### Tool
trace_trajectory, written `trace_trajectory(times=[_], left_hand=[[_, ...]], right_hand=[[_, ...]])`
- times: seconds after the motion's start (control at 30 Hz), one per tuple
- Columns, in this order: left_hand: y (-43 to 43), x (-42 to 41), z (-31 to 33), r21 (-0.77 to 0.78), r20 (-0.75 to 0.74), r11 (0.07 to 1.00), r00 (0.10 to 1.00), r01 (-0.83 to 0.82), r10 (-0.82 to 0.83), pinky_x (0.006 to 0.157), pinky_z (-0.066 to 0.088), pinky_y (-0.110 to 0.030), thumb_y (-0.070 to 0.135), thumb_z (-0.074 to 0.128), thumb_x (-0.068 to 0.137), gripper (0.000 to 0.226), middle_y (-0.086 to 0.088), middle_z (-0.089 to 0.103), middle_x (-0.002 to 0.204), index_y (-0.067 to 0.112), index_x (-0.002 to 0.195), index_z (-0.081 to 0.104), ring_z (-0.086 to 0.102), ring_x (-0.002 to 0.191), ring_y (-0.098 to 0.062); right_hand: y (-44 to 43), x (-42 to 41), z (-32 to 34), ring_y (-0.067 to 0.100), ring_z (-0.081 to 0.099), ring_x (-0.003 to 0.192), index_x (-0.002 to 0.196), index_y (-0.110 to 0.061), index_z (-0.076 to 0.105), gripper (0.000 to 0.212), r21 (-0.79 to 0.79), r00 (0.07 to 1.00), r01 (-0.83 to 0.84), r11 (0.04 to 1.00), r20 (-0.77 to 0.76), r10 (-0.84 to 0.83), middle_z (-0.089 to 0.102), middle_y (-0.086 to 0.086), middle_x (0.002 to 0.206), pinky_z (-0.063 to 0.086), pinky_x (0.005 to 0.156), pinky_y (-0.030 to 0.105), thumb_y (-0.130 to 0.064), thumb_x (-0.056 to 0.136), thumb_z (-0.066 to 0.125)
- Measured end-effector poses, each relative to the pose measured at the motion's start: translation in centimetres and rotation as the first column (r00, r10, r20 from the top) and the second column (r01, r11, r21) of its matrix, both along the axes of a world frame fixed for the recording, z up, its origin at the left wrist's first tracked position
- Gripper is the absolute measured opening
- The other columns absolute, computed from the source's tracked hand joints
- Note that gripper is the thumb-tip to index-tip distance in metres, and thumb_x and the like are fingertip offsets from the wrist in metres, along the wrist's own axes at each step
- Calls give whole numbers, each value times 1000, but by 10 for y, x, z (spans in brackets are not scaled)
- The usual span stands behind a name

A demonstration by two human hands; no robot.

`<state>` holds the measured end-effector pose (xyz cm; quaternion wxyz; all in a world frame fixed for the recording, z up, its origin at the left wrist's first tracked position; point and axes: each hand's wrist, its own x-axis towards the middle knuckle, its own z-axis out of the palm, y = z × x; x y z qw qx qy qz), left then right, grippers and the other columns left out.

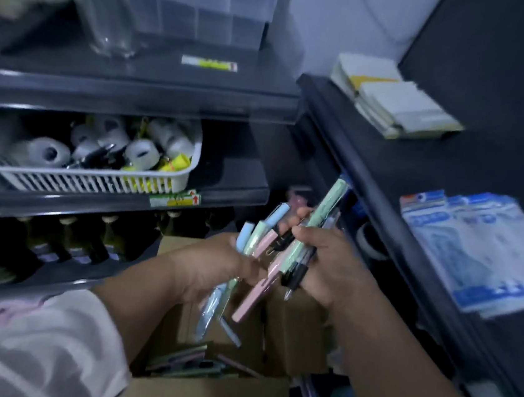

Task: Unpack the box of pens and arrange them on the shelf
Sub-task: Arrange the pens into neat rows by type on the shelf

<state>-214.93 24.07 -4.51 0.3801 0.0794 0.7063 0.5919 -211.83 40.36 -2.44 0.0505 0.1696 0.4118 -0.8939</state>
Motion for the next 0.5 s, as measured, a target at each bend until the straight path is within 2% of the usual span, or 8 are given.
trace_trajectory(times=[0.1,0.23,0.33,0.37,0.43,0.5], left_hand=[[10,10,38,50,1,998,999,43,-43,81,55,-39,-3,73,73,22,-14,72,87,8,91,70,69,83,-30],[25,27,75,61,-52,988,989,139,-136,90,53,-43,4,77,64,36,-19,71,97,4,99,70,68,90,-33],[41,41,97,36,-91,985,982,167,-163,89,51,-42,-2,74,69,32,-21,70,96,-1,101,67,66,86,-30],[48,46,104,25,-110,985,980,169,-165,88,51,-43,0,75,66,35,-21,69,94,-3,100,66,65,84,-30],[62,55,116,31,-129,988,981,150,-145,82,52,-45,0,74,65,34,-21,66,86,-4,96,63,62,79,-31],[77,66,127,78,-126,991,987,111,-101,67,51,-37,-9,67,74,17,-18,59,73,0,87,59,56,66,-28]], right_hand=[[3,17,38,17,59,69,78,-13,54,31,-95,997,74,993,-13,-75,56,2,70,57,63,38,10,90,38],[11,47,74,18,62,70,79,-13,53,28,-121,983,178,976,-31,-183,59,1,67,58,73,36,7,92,38],[30,70,94,21,68,73,77,-15,54,29,-195,950,303,933,-17,-312,64,1,69,60,67,38,3,94,39],[38,78,102,21,70,71,77,-16,53,29,-205,931,354,913,-19,-365,65,1,68,58,70,39,3,94,39],[57,95,116,20,71,67,76,-16,51,30,-231,878,461,857,-22,-478,65,1,65,53,79,42,2,95,37],[77,114,127,20,69,63,76,-15,50,29,-257,822,550,795,-5,-570,62,2,67,50,76,44,1,96,36]])
